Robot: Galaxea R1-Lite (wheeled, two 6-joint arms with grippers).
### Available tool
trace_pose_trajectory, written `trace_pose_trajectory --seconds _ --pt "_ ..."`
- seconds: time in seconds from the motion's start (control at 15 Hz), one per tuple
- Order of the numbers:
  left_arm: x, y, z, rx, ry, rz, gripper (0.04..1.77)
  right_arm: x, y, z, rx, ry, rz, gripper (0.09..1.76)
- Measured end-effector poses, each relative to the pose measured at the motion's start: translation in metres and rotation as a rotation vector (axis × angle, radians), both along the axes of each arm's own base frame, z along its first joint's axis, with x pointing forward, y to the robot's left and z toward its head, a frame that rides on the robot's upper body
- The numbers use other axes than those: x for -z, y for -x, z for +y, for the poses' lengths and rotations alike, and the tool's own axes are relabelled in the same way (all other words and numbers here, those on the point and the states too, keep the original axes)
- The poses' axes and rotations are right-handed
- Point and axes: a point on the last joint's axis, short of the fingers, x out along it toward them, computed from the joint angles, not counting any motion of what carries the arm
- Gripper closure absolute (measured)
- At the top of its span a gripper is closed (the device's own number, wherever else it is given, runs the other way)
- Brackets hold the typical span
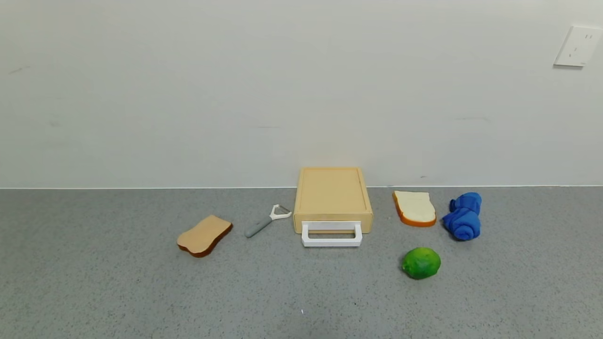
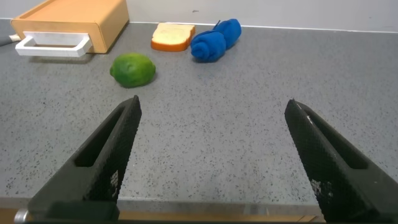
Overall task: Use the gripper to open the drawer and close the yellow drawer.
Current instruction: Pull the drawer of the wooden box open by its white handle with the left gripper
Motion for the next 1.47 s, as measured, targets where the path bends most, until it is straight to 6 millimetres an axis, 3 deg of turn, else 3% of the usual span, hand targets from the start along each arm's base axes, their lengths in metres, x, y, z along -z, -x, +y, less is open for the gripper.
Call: trace_pose_trajectory --seconds 0.47,0.87,1.13,1.47 --pt "-0.007 0.003 0.0 0.007 0.004 0.01 0.09 0.0 0.0 0.0 0.0 0.0 0.0 0.15" --pt "-0.051 0.01 0.0 -0.002 -0.006 0.034 0.09 0.0 0.0 0.0 0.0 0.0 0.0 0.15" --pt "-0.091 -0.012 0.0 -0.003 -0.022 0.135 0.09 0.0 0.0 0.0 0.0 0.0 0.0 0.15" --pt "-0.155 -0.061 -0.001 0.03 -0.042 0.338 0.09 0.0 0.0 0.0 0.0 0.0 0.0 0.15"
